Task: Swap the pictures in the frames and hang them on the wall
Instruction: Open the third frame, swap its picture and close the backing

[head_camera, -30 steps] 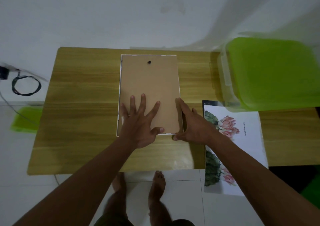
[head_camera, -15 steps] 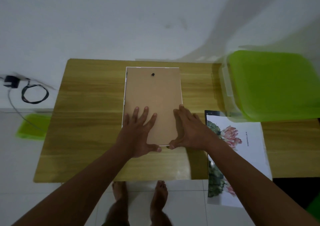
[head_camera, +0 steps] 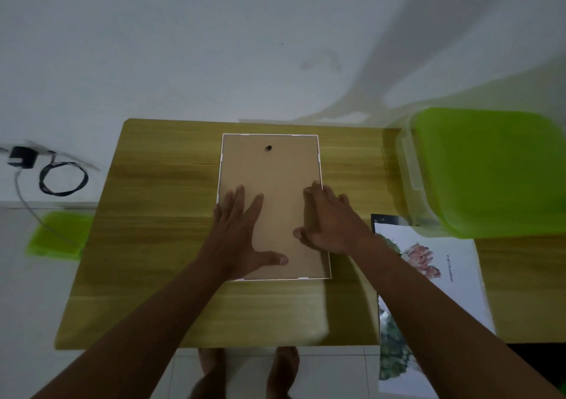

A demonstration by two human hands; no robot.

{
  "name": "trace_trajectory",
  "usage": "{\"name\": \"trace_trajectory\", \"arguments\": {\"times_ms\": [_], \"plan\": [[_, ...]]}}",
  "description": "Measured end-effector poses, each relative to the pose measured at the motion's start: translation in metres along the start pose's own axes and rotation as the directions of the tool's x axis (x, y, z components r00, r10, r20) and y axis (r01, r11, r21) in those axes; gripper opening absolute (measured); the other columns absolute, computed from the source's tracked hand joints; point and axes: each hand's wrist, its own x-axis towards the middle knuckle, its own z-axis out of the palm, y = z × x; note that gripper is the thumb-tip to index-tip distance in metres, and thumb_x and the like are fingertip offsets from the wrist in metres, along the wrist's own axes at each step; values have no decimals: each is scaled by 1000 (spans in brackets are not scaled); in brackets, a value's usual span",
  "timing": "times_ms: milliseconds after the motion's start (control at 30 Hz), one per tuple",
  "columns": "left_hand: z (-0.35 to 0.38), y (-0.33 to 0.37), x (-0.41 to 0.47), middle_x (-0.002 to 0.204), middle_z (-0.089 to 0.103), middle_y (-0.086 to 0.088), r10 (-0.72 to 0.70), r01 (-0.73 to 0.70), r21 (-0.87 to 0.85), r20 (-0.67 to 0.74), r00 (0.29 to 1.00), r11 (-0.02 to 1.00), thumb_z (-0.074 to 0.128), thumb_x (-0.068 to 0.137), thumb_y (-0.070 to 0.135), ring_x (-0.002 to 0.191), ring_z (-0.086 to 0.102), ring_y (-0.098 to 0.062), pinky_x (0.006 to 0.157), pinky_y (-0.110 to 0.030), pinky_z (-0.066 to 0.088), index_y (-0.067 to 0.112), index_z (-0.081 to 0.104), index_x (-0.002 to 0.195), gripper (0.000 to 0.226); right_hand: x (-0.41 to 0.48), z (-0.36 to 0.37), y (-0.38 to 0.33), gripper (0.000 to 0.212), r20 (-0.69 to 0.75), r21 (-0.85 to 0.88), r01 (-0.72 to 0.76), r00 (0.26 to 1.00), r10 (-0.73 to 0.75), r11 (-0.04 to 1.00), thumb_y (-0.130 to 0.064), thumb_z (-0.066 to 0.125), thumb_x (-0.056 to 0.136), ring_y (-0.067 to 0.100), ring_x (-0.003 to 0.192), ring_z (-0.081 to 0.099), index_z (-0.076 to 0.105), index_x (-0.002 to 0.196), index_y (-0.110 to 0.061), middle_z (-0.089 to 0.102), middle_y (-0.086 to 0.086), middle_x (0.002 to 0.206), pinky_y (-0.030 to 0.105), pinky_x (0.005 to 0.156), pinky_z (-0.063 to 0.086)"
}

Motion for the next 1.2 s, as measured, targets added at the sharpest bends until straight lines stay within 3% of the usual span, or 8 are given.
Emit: {"name": "trace_trajectory", "arguments": {"times_ms": [200, 267, 333, 433, 600, 833, 1000, 1200], "plan": [[-24, 2, 20, 154, 25, -8, 13, 8, 210, -98, 995, 978, 52, 49, 92, 143, 18, -28, 111, -49, 23, 33, 35, 139, 109, 18, -17, -10, 80, -67, -239, 13, 997, -29, 971, -68, 58, 81, 32, 138, 32, 40, 137, -13, 37, 12, 142, 56, 117, 16], [-31, 1, 38, 159, 8, -13, 57, -47, 239, -37, 998, 970, 58, 51, 88, 148, 0, -32, 115, -55, 12, 27, 24, 145, 118, 32, -24, -11, 85, -50, -234, 29, 998, -42, 972, -64, 61, 82, 33, 144, 24, 35, 140, -8, 26, 15, 153, 53, 118, 18], [-33, -1, 57, 158, -22, -16, 59, -84, 217, 116, 991, 972, 64, 47, 87, 145, -21, -33, 118, -55, -2, 20, -8, 153, 144, 44, -28, -11, 105, 40, -176, 22, 999, -16, 984, -58, 72, 77, 29, 151, 4, 17, 150, -7, 2, 12, 164, 53, 121, 12], [-34, -6, 73, 152, -35, -16, 56, -103, 189, 239, 969, 977, 66, 40, 87, 141, -31, -29, 118, -51, -8, 20, -25, 149, 157, 57, -30, -8, 120, 109, -125, 0, 994, 14, 992, -56, 78, 71, 26, 152, -6, 4, 155, -12, -7, 10, 164, 54, 121, 9], [-29, -11, 74, 153, -35, -13, 85, -127, 183, 222, 971, 975, 57, 40, 94, 142, -32, -26, 119, -49, -8, 21, -24, 149, 154, 59, -25, -6, 118, 139, -248, -19, 989, 55, 969, -62, 66, 78, 22, 150, -19, -13, 155, -21, -20, 7, 163, 58, 120, -1], [-34, -15, 64, 162, -5, -10, 93, -95, 55, 37, 995, 994, 63, 82, 56, 149, -6, -21, 121, -38, 2, 17, 8, 155, 99, 41, -29, -12, 110, -4, -112, -85, 996, 85, 990, -59, 76, 71, 33, 151, -3, 14, 151, -17, 2, 12, 164, 54, 121, 10], [-30, -11, 28, 149, 35, -11, -153, 163, 27, -228, 962, 986, 69, 70, 66, 132, 33, -34, 104, -44, 34, 19, 28, 149, 102, 14, -19, -15, 109, -135, -3, -260, 957, 257, 966, -61, 77, 70, 36, 125, 43, 20, 149, -11, 40, 17, 136, 44, 96, 43], [-26, -9, 16, 128, 46, -15, -478, 437, -301, -79, 875, 848, 80, 61, 58, 117, 48, -38, 94, -41, 43, 18, 37, 139, 98, 4, -3, -20, 84, -4, 311, -362, 924, 383, 879, -45, 78, 79, 35, 117, 53, 34, 141, -9, 44, 18, 133, 38, 95, 47]]}}
